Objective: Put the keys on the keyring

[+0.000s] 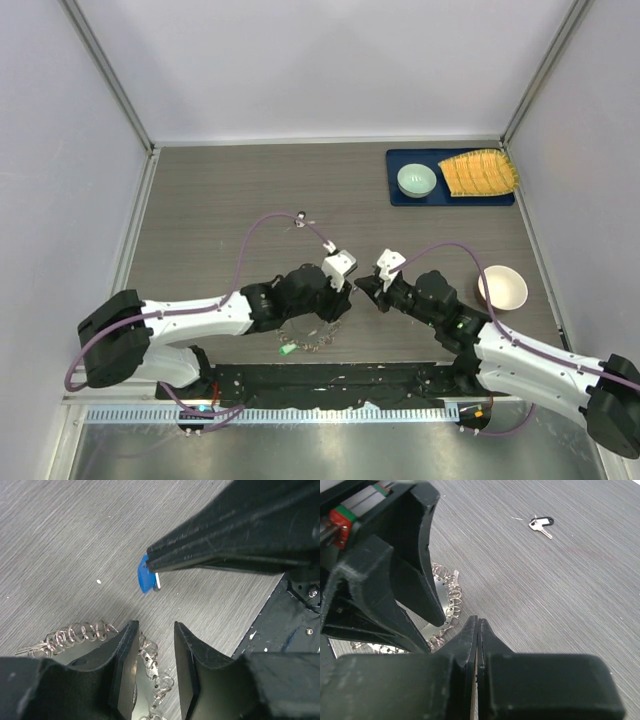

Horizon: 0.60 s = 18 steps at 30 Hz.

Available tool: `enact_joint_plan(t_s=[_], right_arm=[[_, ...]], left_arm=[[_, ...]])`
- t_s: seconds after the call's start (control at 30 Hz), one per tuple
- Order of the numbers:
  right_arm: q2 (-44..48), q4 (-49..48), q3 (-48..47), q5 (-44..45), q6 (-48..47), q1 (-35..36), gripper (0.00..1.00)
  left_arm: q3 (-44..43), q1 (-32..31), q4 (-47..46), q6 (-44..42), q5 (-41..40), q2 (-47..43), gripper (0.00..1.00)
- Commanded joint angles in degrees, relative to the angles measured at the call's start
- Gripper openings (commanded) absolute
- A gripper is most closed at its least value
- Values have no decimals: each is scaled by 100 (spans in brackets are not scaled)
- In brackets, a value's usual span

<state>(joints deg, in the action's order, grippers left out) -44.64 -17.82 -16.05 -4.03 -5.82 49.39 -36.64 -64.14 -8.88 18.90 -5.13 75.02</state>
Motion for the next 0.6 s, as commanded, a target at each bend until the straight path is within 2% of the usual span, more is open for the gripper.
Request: enact_joint_plan(t_s=[0.0, 0.1, 0.27, 0.57], right_arm=[[183, -72, -3, 385, 169, 27, 1], [272, -11, 23, 788, 248, 27, 1], [535, 33, 94, 1281, 397, 27, 1], [746, 25, 182, 1414, 468, 18, 1]], left_arm=[[-1044, 138, 2108, 238, 494, 398, 38], [-1397, 235, 2759, 316, 863, 688, 39], [-2092, 314, 3664, 308, 1022, 1145, 43], [-2400, 411, 3841, 167, 1013, 1664, 38]])
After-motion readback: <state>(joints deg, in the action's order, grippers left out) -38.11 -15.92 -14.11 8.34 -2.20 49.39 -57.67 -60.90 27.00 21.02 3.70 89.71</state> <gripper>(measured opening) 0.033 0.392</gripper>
